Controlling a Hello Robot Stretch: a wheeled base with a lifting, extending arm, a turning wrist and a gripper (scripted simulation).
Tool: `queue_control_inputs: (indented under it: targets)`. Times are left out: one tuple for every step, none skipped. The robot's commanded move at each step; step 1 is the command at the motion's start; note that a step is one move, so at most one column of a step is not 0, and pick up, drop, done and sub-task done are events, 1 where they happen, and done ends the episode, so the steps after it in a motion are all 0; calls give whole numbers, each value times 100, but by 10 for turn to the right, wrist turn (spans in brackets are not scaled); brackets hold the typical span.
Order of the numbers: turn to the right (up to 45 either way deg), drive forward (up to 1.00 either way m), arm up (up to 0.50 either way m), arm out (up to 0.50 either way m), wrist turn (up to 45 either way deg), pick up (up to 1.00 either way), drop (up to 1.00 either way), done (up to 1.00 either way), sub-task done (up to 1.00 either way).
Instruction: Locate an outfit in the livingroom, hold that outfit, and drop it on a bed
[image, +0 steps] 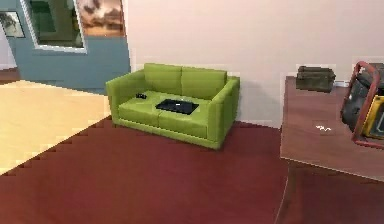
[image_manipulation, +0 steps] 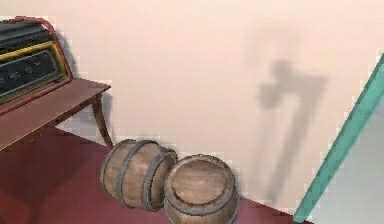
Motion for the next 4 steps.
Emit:
queue_control_inputs:
  targets:
    - [30,0,0,0,0,0,0,0,0]
    - [0,100,0,0,0,0,0,0,0]
    - [0,40,0,0,0,0,0,0,0]
    - [450,0,0,0,0,0,0,0,0]
